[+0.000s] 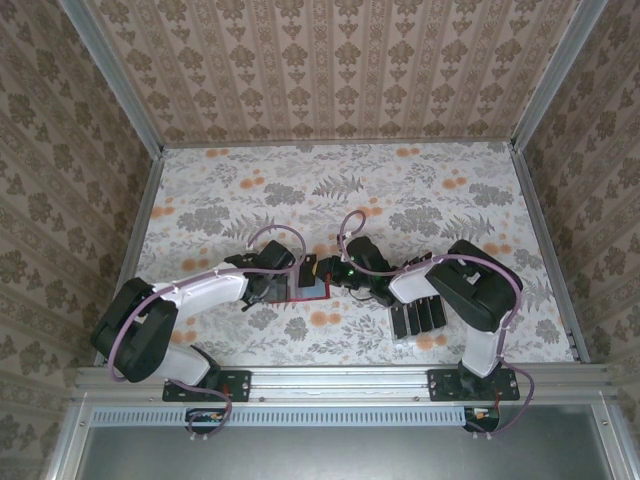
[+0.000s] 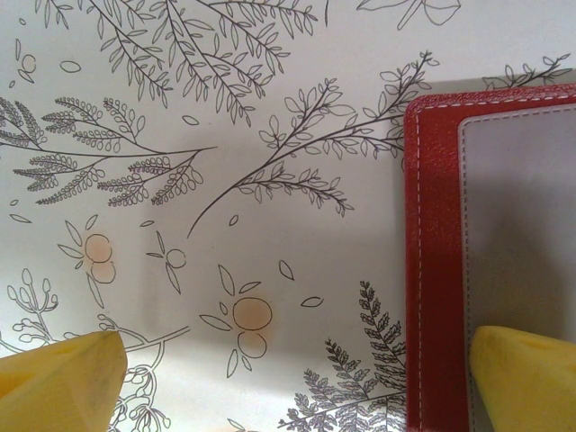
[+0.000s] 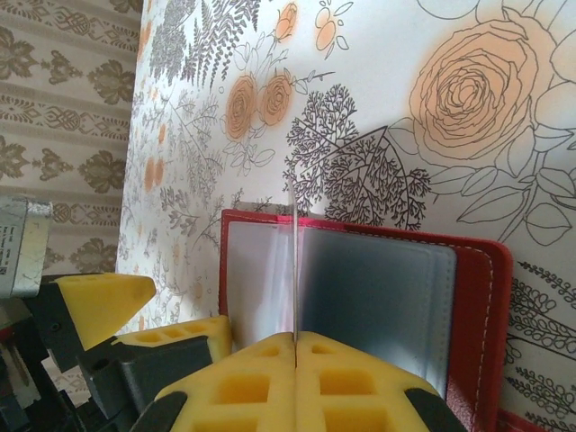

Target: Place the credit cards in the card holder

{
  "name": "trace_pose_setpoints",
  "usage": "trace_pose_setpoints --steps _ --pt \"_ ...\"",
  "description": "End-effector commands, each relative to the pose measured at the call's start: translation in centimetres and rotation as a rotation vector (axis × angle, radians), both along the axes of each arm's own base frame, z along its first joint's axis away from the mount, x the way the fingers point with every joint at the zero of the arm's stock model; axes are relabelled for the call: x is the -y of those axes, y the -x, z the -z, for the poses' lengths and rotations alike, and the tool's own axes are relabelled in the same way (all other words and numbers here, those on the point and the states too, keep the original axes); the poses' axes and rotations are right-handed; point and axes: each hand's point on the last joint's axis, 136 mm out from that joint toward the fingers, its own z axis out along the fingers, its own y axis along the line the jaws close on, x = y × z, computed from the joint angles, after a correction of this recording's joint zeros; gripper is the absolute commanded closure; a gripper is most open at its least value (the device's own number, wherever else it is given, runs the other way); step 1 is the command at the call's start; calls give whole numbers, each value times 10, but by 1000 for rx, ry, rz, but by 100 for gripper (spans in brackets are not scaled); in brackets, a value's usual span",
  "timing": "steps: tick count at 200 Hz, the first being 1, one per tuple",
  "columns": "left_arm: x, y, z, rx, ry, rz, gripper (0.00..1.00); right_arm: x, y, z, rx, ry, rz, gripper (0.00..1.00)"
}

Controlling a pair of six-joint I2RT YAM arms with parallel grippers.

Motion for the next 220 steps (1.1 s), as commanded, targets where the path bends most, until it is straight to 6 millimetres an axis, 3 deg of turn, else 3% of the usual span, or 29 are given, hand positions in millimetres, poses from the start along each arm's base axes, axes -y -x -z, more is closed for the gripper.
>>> trace_pose_setpoints --steps 1,147,220 --pt "-8 8 5 -30 -23 -25 0 0 -4 1 12 -36 23 100" --pt "-7 8 5 -36 -21 -25 0 -6 3 5 -23 -110 -8 100" --pt "-7 8 5 -38 -21 -25 0 3 1 -14 21 -128 29 100"
